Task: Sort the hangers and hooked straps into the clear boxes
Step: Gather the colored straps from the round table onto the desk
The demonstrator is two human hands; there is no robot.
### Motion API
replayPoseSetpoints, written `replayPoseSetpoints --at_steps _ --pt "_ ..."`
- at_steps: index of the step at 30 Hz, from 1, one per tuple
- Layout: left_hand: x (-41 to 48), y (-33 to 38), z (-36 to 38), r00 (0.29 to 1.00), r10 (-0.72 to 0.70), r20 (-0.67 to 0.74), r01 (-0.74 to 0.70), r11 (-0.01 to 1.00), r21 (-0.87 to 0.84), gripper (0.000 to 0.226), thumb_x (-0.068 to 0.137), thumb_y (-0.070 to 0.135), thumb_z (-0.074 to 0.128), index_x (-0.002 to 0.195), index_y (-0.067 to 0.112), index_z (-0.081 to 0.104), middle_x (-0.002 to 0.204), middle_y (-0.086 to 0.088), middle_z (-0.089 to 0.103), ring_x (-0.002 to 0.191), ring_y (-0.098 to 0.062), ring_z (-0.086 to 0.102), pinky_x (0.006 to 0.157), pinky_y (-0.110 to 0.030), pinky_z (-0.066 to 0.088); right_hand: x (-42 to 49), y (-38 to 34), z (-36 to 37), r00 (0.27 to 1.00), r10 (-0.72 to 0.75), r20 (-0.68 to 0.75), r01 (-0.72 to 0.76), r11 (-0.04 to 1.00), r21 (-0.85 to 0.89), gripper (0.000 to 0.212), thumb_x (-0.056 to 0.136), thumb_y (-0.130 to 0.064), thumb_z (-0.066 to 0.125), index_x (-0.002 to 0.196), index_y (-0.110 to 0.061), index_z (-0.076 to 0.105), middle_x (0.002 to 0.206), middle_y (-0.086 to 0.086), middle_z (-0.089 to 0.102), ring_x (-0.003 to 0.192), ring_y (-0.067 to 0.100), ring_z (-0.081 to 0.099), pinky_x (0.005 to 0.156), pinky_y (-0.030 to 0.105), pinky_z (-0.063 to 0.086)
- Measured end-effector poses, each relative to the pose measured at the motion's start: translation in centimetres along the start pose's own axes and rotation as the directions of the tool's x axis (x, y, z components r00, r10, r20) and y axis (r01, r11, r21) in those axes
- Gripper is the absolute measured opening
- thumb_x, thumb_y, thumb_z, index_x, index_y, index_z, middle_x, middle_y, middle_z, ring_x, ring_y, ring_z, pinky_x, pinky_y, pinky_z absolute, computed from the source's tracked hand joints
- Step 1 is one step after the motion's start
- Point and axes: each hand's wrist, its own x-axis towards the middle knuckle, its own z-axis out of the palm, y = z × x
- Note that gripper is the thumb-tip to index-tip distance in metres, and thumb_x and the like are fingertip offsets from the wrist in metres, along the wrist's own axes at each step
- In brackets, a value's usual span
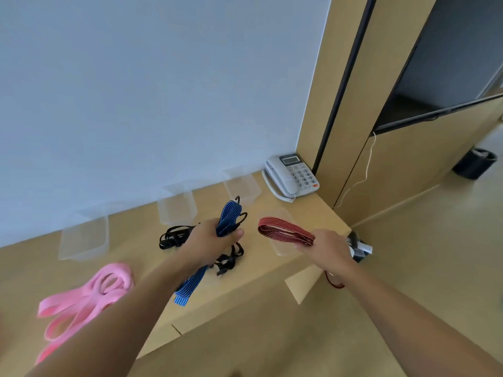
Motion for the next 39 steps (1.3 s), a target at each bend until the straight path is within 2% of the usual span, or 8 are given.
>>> replayPoseSetpoints --at_steps 6,13,16,21,25,28,33,39 --pt "3.6 0.1 2.2 0.997 0.083 0.0 -0.076 0.92 0.385 0.034 0.096 0.053 0.063 0.09 0.021 0.056 0.073 0.005 0.061 0.063 -0.012 0.059 0.059 -0.031 0.041 8.8 -0.7 1.2 0.985 -0.163 0.066 0.173 0.959 -0.225 0.032 0.093 -0.058 0.052 0.084 -0.027 0.054 0.07 -0.009 0.058 0.064 0.018 0.053 0.058 0.033 0.036" --pt "5.9 0.0 7.9 0.999 0.047 0.016 -0.048 0.799 0.599 0.033 0.094 0.06 0.062 0.103 0.029 0.058 0.086 0.013 0.06 0.08 -0.015 0.055 0.065 -0.031 0.04 18.6 -1.1 4.5 0.875 -0.435 0.214 0.477 0.698 -0.533 0.009 0.09 -0.021 0.056 0.099 -0.022 0.055 0.086 0.001 0.053 0.077 0.022 0.044 0.074 0.039 0.027" --pt "7.5 0.6 10.5 1.0 0.031 0.004 -0.027 0.79 0.613 0.033 0.096 0.061 0.059 0.106 0.029 0.057 0.09 0.011 0.062 0.079 -0.014 0.055 0.065 -0.03 0.041 21.0 0.0 5.5 0.821 -0.512 0.253 0.557 0.62 -0.553 0.034 0.093 -0.046 0.058 0.114 -0.019 0.055 0.105 0.01 0.058 0.094 0.028 0.051 0.083 0.044 0.034" --pt "10.7 2.5 14.6 0.998 0.053 0.018 -0.051 0.755 0.654 0.031 0.097 0.058 0.057 0.105 0.029 0.054 0.095 0.01 0.065 0.083 -0.018 0.059 0.067 -0.037 0.045 21.8 2.6 3.4 0.773 -0.57 0.28 0.633 0.665 -0.396 0.092 0.081 -0.056 0.069 0.154 -0.022 0.023 0.145 0.018 0.03 0.137 0.036 0.026 0.115 0.056 0.022" --pt "13.6 4.0 18.6 0.993 0.117 0.028 -0.107 0.753 0.649 0.028 0.098 0.053 0.059 0.107 0.026 0.052 0.092 0.01 0.056 0.076 -0.016 0.05 0.057 -0.031 0.028 20.6 7.2 0.6 0.838 -0.533 -0.116 0.529 0.846 -0.066 0.062 0.086 -0.03 0.073 0.142 -0.017 0.05 0.136 0.016 0.048 0.13 0.035 0.039 0.108 0.051 0.041" --pt "16.3 4.4 21.8 0.98 0.181 0.08 -0.186 0.706 0.683 0.032 0.1 0.047 0.058 0.113 0.019 0.052 0.105 0.001 0.058 0.089 -0.026 0.058 0.067 -0.037 0.041 20.1 10.6 -0.3 0.878 -0.392 -0.275 0.438 0.89 0.129 0.047 0.091 -0.023 0.071 0.134 -0.009 0.061 0.123 0.015 0.059 0.119 0.035 0.049 0.099 0.051 0.046" --pt "19.9 3.8 24.8 0.972 0.21 0.104 -0.209 0.576 0.79 0.023 0.098 0.027 0.051 0.119 0.017 0.05 0.11 -0.005 0.056 0.1 -0.03 0.054 0.084 -0.041 0.045 19.7 14.0 -0.2 0.922 -0.323 -0.211 0.368 0.902 0.227 0.049 0.092 -0.03 0.07 0.136 -0.013 0.059 0.126 0.011 0.055 0.119 0.03 0.049 0.098 0.043 0.045" --pt "20.2 3.3 25.0 0.982 0.155 0.111 -0.176 0.513 0.84 0.085 0.088 0.064 0.062 0.151 0.013 0.037 0.145 -0.009 0.044 0.134 -0.035 0.042 0.116 -0.048 0.033 19.0 14.1 0.7 0.933 -0.334 -0.132 0.357 0.904 0.234 0.055 0.089 -0.043 0.061 0.137 -0.017 0.057 0.128 0.01 0.054 0.119 0.028 0.047 0.097 0.043 0.044"
